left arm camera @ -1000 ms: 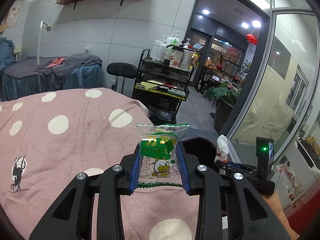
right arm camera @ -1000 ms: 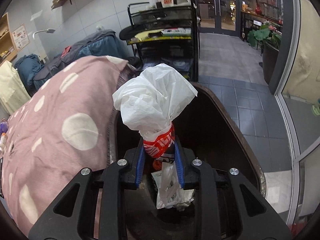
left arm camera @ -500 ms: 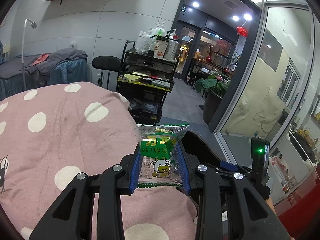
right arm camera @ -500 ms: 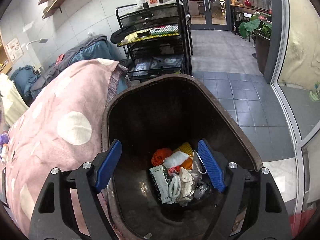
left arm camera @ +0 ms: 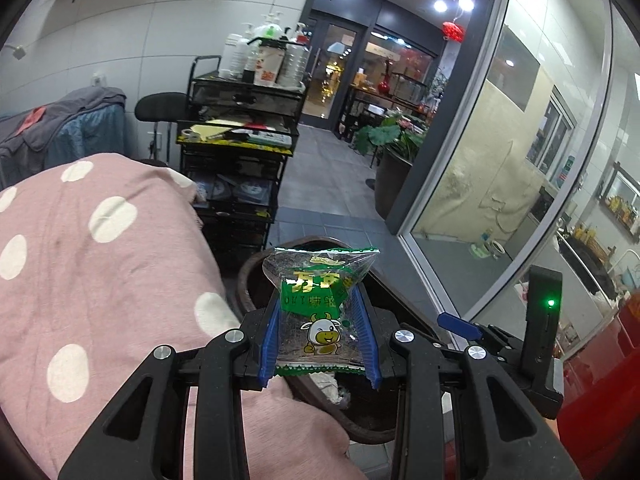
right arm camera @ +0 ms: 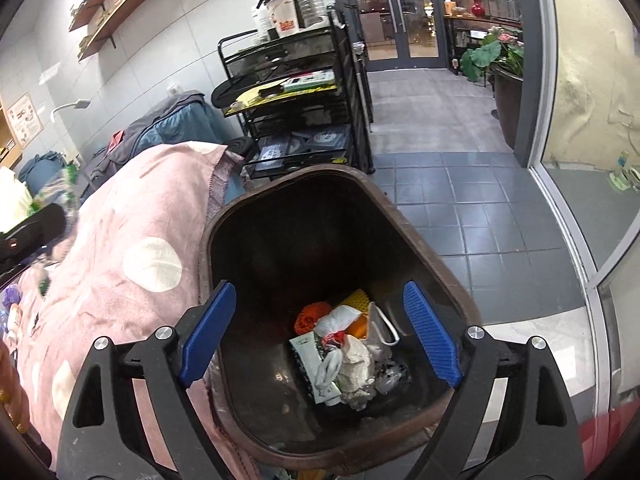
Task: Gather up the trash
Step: 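Lower the candy packet into the bin and open the left tool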
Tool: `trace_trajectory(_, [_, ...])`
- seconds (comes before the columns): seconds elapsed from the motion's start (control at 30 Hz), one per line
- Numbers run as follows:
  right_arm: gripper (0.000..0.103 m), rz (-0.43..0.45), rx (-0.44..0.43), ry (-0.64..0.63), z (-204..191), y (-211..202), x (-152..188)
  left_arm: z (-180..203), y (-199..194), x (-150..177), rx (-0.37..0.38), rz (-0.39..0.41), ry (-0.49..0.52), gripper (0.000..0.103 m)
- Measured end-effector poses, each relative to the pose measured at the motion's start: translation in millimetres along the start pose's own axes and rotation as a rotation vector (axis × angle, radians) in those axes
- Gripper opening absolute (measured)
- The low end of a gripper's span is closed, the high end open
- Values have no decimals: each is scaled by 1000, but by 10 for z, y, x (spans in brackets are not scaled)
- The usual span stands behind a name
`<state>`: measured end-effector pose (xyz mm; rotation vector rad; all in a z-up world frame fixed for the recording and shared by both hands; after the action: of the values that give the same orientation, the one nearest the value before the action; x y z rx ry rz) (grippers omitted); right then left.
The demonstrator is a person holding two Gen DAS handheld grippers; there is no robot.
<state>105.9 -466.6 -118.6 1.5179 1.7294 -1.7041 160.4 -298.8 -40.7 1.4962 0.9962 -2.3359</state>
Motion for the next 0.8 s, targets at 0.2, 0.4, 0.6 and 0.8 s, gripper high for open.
trace_trajectory(0.2, [85,12,28,24,177,-106,6,117,272,61,18,-59,19,33])
trace_trajectory(0.4, [85,16,54,34,296,-169,45,178,522,145,15,-124,42,33])
trace_trajectory(0.6, [86,14,84,44,406,-200,76,268,730,231,13,-171,91,38])
trace_trajectory(0.8, [86,4,113,67,536,-221,116,302,861,318,1,-199,112,77])
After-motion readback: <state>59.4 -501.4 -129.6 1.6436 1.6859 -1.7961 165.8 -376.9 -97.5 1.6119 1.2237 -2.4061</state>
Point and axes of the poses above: each gripper's, at about its wrist camera, not at the fingertips, and y roughly the way its jaws point, z to its right, x to its underside, the point moved 5 cm from there along y, roughly the way its jaws point, and after that the axes turned 10 degrees about z, right-handed, at the moved point
